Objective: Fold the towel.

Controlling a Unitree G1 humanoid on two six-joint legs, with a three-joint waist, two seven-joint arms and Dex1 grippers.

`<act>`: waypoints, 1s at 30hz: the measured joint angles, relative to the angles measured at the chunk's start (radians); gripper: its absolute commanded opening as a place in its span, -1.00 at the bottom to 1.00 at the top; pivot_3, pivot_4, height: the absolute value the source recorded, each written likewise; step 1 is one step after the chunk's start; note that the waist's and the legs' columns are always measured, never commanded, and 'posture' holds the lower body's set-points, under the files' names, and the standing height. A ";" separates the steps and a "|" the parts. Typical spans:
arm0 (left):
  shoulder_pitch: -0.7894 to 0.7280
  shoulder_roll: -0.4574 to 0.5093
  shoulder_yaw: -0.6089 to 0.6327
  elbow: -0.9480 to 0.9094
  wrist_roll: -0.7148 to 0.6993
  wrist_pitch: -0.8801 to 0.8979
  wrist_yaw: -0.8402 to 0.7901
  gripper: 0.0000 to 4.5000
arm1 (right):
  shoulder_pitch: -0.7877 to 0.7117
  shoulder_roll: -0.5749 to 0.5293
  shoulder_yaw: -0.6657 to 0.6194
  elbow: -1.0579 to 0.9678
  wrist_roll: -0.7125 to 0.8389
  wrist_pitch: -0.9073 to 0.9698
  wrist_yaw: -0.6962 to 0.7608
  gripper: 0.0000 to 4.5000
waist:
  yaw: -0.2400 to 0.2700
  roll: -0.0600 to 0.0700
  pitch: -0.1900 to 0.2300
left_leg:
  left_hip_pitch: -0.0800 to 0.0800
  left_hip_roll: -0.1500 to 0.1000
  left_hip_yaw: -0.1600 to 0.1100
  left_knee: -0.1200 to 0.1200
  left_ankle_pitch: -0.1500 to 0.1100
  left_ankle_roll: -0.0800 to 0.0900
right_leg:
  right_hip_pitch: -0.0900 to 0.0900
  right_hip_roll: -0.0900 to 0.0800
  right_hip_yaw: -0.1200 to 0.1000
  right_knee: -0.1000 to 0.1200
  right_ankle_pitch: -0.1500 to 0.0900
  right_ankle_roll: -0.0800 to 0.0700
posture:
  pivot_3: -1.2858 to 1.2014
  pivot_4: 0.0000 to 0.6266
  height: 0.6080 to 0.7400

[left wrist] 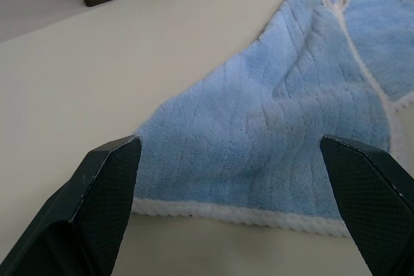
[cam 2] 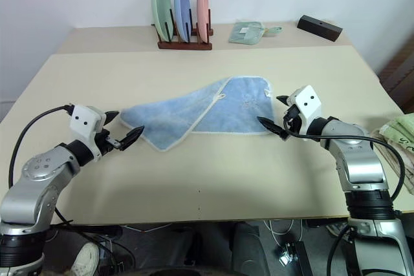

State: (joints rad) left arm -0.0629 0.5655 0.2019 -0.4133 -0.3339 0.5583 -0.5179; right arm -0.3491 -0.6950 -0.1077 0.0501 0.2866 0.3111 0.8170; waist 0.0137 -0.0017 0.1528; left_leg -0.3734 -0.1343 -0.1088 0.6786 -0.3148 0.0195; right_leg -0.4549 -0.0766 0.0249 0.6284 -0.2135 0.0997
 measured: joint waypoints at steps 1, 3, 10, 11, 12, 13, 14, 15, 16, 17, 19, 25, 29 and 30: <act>0.000 -0.002 -0.003 0.000 0.000 0.000 0.000 0.99 | -0.002 0.000 0.000 0.006 0.000 -0.003 0.002 1.00 | 0.000 0.000 0.000 | 0.000 0.000 0.000 0.000 0.000 0.000 | 0.000 0.000 0.000 0.000 0.000 0.000 | 0.03 -0.52 0.95; 0.000 -0.005 -0.013 0.000 0.000 0.000 0.002 0.99 | -0.012 0.000 0.001 0.023 -0.002 -0.012 0.003 1.00 | 0.000 0.000 0.000 | 0.000 0.000 0.000 0.000 0.000 0.000 | 0.000 0.000 0.000 0.000 0.000 0.000 | 0.03 -0.52 0.95; 0.000 -0.007 -0.024 -0.001 -0.002 0.000 -0.004 0.99 | -0.016 0.020 0.006 0.025 -0.009 -0.028 -0.007 1.00 | 0.000 0.000 0.000 | 0.000 0.000 0.000 0.000 0.000 0.000 | 0.000 0.000 0.000 0.000 0.000 0.000 | 0.03 -0.52 0.95; 0.000 -0.007 -0.025 -0.001 -0.002 0.000 -0.006 0.99 | -0.016 0.025 0.007 0.025 -0.010 -0.030 -0.009 1.00 | 0.000 0.000 0.000 | 0.000 0.000 0.000 0.000 0.000 0.000 | 0.000 0.000 0.000 0.000 0.000 0.000 | 0.03 -0.52 0.95; 0.000 -0.007 -0.025 -0.001 -0.002 -0.001 -0.008 0.99 | -0.016 0.030 0.009 0.024 -0.010 -0.032 -0.011 1.00 | 0.000 0.000 0.000 | 0.000 0.000 0.000 0.000 0.000 0.000 | 0.000 0.000 0.000 0.000 0.000 0.000 | 0.03 -0.52 0.95; 0.000 -0.007 -0.025 -0.001 -0.002 -0.002 -0.011 0.99 | -0.016 0.034 0.013 0.024 -0.010 -0.033 -0.013 1.00 | 0.000 0.000 0.000 | 0.000 0.000 0.000 0.000 0.000 0.000 | 0.000 0.000 0.000 0.000 0.000 0.000 | 0.03 -0.52 0.95; 0.000 -0.006 -0.025 -0.001 -0.002 -0.005 -0.013 0.99 | -0.016 0.043 0.016 0.024 -0.013 -0.035 -0.017 1.00 | 0.000 0.000 0.000 | 0.000 0.000 0.000 0.000 0.000 0.000 | 0.000 0.000 0.000 0.000 0.000 0.000 | 0.03 -0.52 0.95; 0.000 -0.004 -0.028 -0.001 -0.001 -0.008 -0.017 0.99 | -0.016 0.052 0.021 0.024 -0.021 -0.041 -0.024 1.00 | -0.001 0.000 0.000 | 0.000 0.000 0.000 0.000 0.000 0.000 | 0.000 0.000 0.000 0.000 0.000 0.000 | 0.03 -0.52 0.95; 0.000 -0.003 -0.031 -0.001 -0.001 -0.011 -0.022 0.99 | -0.016 0.060 0.026 0.024 -0.028 -0.045 -0.028 1.00 | -0.001 0.000 0.000 | 0.000 0.000 0.000 0.000 0.000 0.000 | 0.000 0.000 0.000 0.000 0.000 0.000 | 0.03 -0.52 0.95; -0.001 -0.001 -0.039 -0.001 0.000 -0.019 -0.028 0.99 | -0.016 0.068 0.027 0.024 -0.029 -0.049 -0.032 1.00 | -0.001 0.000 0.000 | 0.000 0.000 0.000 0.000 0.000 0.000 | 0.000 0.000 0.000 0.000 0.000 0.000 | 0.03 -0.52 0.95; -0.002 0.002 -0.064 -0.001 0.002 -0.027 -0.050 0.99 | -0.022 0.087 0.028 0.023 -0.027 -0.045 -0.035 1.00 | 0.000 0.000 0.000 | 0.000 0.000 0.000 0.000 0.000 0.000 | 0.000 0.000 0.000 0.000 0.000 0.000 | 0.03 -0.52 0.95; -0.013 0.031 -0.155 -0.024 -0.027 -0.014 -0.147 0.99 | -0.021 0.121 0.053 -0.063 0.010 0.033 -0.036 1.00 | -0.001 0.000 0.000 | 0.000 0.000 0.000 0.000 0.000 0.000 | 0.000 0.000 0.000 0.000 0.000 0.000 | 0.03 -0.52 0.95; -0.059 0.136 -0.237 -0.003 0.032 -0.037 -0.222 0.99 | -0.003 0.134 0.054 -0.140 0.014 0.060 -0.071 1.00 | -0.001 0.000 0.000 | 0.000 0.000 0.000 0.000 0.000 0.000 | 0.000 0.000 0.000 0.000 0.000 0.000 | 0.03 -0.52 0.95; -0.072 0.162 -0.267 0.013 0.063 -0.050 -0.240 0.99 | 0.011 0.137 0.055 -0.151 0.013 0.065 -0.078 1.00 | 0.000 0.000 0.000 | 0.000 0.000 0.000 0.000 0.000 0.000 | 0.000 0.000 0.000 0.000 0.000 0.000 | 0.03 -0.52 0.95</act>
State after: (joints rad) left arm -0.1347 0.7276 -0.0655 -0.4007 -0.2709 0.5081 -0.7578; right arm -0.3377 -0.5584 -0.0530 -0.1013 0.2996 0.3758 0.7393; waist 0.0135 -0.0015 0.1528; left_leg -0.3733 -0.1346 -0.1093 0.6784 -0.3149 0.0195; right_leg -0.4548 -0.0766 0.0248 0.6284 -0.2135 0.0997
